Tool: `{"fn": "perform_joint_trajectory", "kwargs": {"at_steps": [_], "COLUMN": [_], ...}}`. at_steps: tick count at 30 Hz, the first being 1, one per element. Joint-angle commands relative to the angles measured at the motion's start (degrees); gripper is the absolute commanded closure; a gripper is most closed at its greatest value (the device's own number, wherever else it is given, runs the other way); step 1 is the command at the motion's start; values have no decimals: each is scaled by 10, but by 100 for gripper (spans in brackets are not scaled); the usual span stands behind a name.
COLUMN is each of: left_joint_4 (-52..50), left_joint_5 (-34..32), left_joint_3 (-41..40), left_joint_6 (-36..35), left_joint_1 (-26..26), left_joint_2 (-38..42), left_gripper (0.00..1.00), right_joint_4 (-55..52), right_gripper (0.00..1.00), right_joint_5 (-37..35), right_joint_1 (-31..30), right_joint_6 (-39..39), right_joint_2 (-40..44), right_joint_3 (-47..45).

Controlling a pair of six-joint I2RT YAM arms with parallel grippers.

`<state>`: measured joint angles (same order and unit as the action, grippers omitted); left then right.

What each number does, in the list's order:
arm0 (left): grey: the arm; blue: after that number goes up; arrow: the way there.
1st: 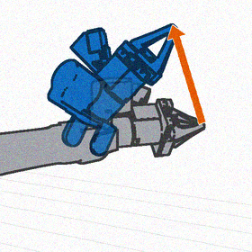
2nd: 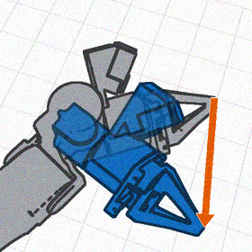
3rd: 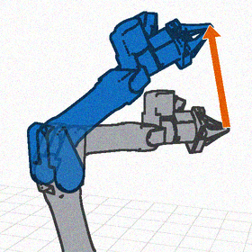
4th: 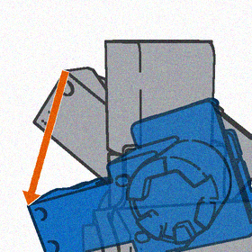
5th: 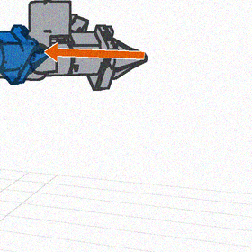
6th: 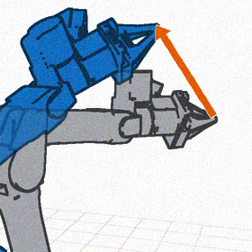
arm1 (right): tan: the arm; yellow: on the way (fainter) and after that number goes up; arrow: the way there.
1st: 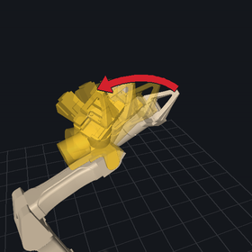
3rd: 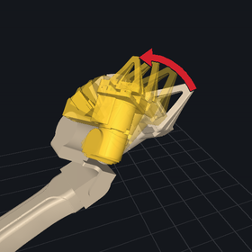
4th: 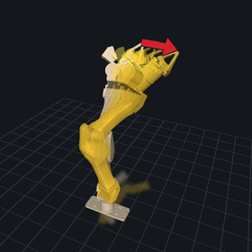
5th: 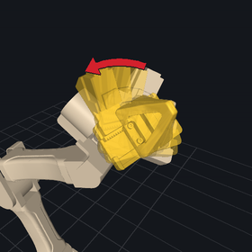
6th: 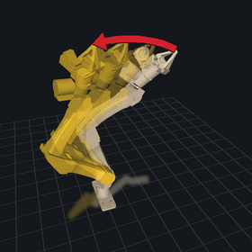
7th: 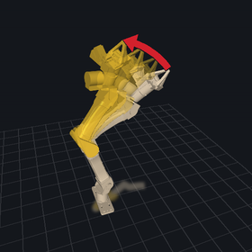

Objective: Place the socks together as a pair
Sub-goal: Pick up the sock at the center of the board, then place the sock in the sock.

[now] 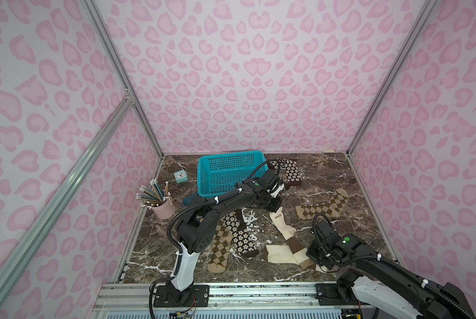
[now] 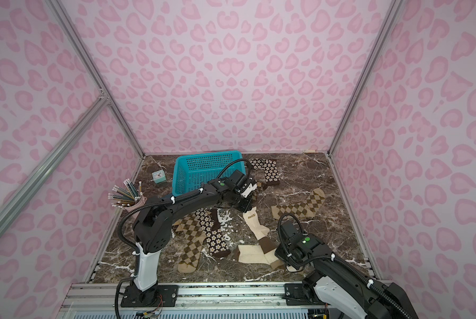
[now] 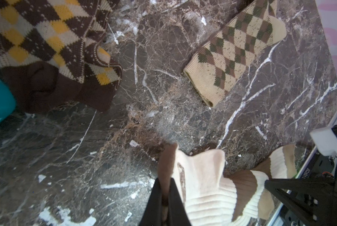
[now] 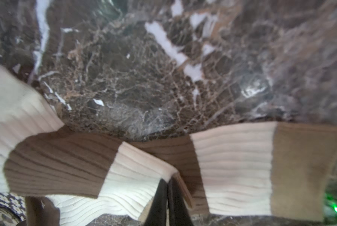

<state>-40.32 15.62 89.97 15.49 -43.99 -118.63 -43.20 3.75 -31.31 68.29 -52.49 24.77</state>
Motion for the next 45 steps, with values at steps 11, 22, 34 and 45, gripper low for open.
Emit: {"fn": "perform_joint_trajectory", "kwargs": {"at_steps": [11, 22, 34, 45], "left_joint_4": [23, 8, 57, 183], "left_joint_5": [30, 78, 51, 16], "left_joint_3": [-1, -69, -227, -324], "left_joint_6": [11, 75, 168, 262], "left_joint_1": [5, 0, -38, -98], "left_joint_2": [35, 153, 270, 287], "left_gripper": [96, 96, 95, 96], "right_joint_4": [-75, -281, -322, -322], "right_gripper": [100, 100, 100, 100], "right_joint_5": [-3, -51, -85, -160], "right_joint_1": [2, 7, 46, 145], "right_joint_6": [-32, -103, -179, -252], "right_joint_2": [33, -37, -119, -114], "right_joint_3": [65, 274, 315, 282]}}
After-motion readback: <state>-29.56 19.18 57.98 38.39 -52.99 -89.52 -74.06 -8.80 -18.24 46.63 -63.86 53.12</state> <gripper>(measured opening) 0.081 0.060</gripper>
